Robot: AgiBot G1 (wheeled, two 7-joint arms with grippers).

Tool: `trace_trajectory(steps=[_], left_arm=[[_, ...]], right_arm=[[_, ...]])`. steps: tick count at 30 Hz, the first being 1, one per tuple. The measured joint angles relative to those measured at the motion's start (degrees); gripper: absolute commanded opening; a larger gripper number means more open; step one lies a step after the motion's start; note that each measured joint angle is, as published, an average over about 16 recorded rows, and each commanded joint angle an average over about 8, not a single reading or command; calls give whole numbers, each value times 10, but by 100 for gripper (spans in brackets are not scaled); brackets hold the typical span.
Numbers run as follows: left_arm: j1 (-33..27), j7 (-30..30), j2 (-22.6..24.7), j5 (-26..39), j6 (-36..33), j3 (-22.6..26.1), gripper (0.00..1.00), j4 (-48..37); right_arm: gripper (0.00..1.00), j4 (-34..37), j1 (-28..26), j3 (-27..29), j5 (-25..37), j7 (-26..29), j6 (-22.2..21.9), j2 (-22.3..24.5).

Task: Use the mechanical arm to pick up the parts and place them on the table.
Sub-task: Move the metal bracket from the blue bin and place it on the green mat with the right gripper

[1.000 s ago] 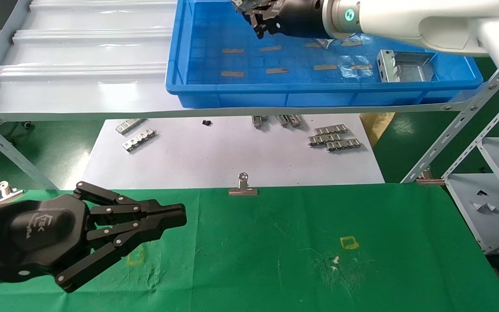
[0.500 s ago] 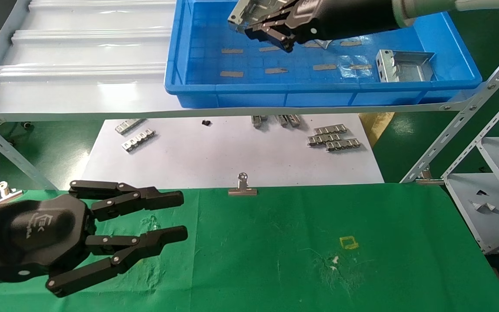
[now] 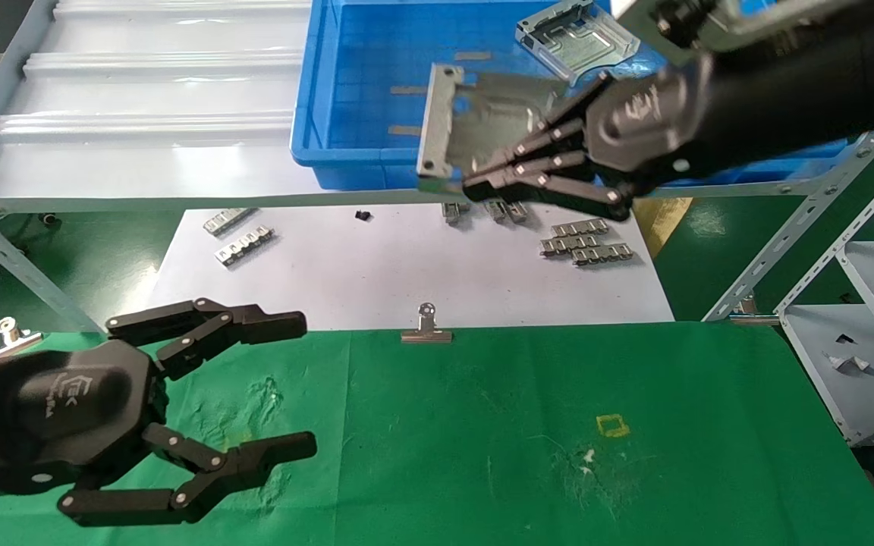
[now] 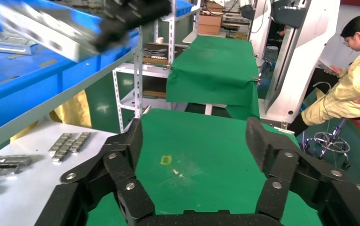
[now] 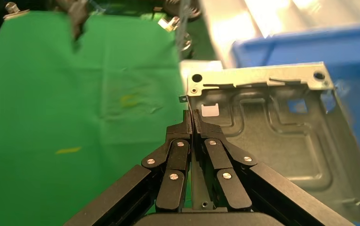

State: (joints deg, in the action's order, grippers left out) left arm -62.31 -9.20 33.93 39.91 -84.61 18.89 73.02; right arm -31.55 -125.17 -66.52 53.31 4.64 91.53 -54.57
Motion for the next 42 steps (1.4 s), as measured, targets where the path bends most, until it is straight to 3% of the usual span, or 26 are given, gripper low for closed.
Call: trace_trajectory(steps=[11,21,31,42], left_arm=[[0,0,0,0,0,0,100,0],[0,0,0,0,0,0,100,0],[0,0,0,0,0,0,100,0],[0,0,0,0,0,1,100,0]], right_arm=[[0,-237,8,-99,-126,41,3,160],[0,-332,1,-206,-170,37,2,234],[0,-264,13,-307,-126,-4,-7,217],[0,-72,84,-366,-57,-126,-36,103]])
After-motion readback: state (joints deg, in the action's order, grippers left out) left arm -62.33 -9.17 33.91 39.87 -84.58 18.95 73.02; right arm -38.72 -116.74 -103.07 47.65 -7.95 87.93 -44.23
